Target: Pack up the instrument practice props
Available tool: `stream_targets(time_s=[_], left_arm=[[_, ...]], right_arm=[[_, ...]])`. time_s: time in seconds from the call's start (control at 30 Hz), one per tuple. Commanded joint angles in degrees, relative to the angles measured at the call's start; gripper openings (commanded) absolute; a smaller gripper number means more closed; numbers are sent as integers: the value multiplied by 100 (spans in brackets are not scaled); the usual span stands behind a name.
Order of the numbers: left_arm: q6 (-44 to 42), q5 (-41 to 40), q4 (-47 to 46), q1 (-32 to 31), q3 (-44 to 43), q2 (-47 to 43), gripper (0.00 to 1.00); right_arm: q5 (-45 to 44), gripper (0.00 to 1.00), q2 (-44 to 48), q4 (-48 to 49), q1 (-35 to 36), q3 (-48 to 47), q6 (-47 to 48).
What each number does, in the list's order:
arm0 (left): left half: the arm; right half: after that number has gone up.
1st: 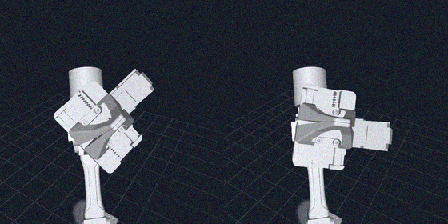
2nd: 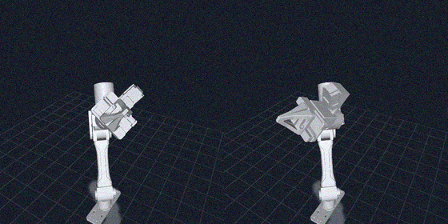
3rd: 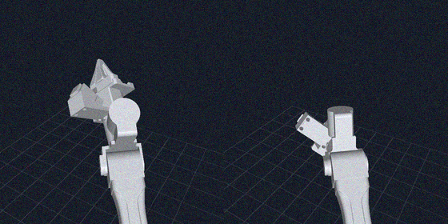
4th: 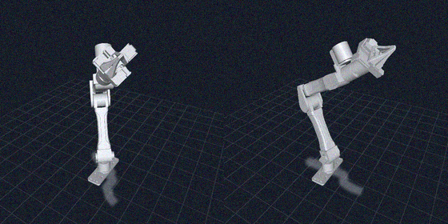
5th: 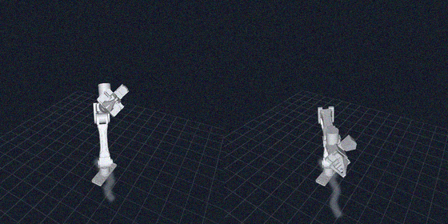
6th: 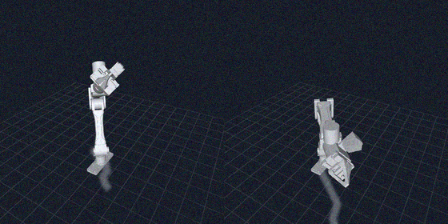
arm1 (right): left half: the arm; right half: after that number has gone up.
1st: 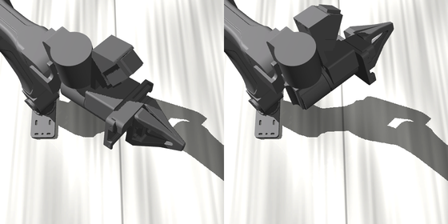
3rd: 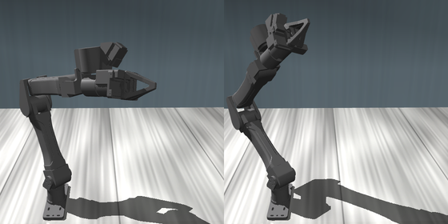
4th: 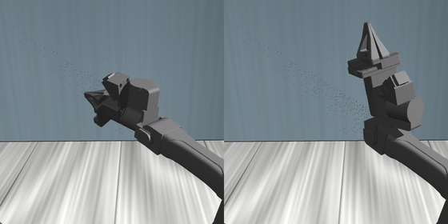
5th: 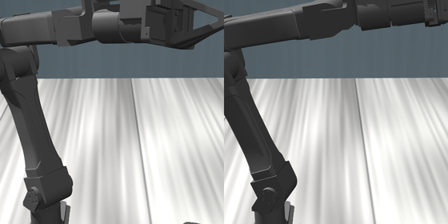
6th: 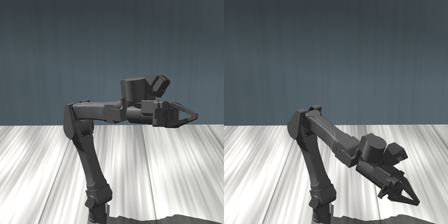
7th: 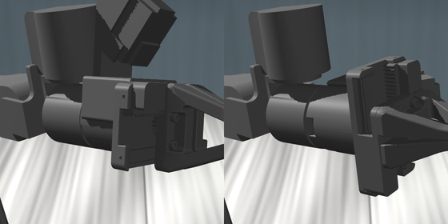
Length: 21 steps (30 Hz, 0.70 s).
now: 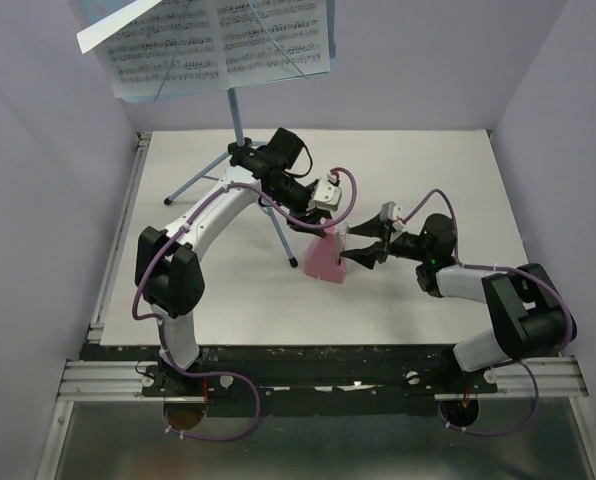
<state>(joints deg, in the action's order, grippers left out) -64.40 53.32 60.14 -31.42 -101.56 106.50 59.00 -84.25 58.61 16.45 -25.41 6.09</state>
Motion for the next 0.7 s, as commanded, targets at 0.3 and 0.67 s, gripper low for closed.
stream_targets(time_s=[0.3, 0.67], left_arm=[[-11, -393, 393, 48, 365, -41, 0], [-46, -401, 402, 48, 479, -68, 0]], right_arm=[[103, 0, -329, 564, 218, -342, -72], [15, 0, -540, 415, 333, -386, 156]])
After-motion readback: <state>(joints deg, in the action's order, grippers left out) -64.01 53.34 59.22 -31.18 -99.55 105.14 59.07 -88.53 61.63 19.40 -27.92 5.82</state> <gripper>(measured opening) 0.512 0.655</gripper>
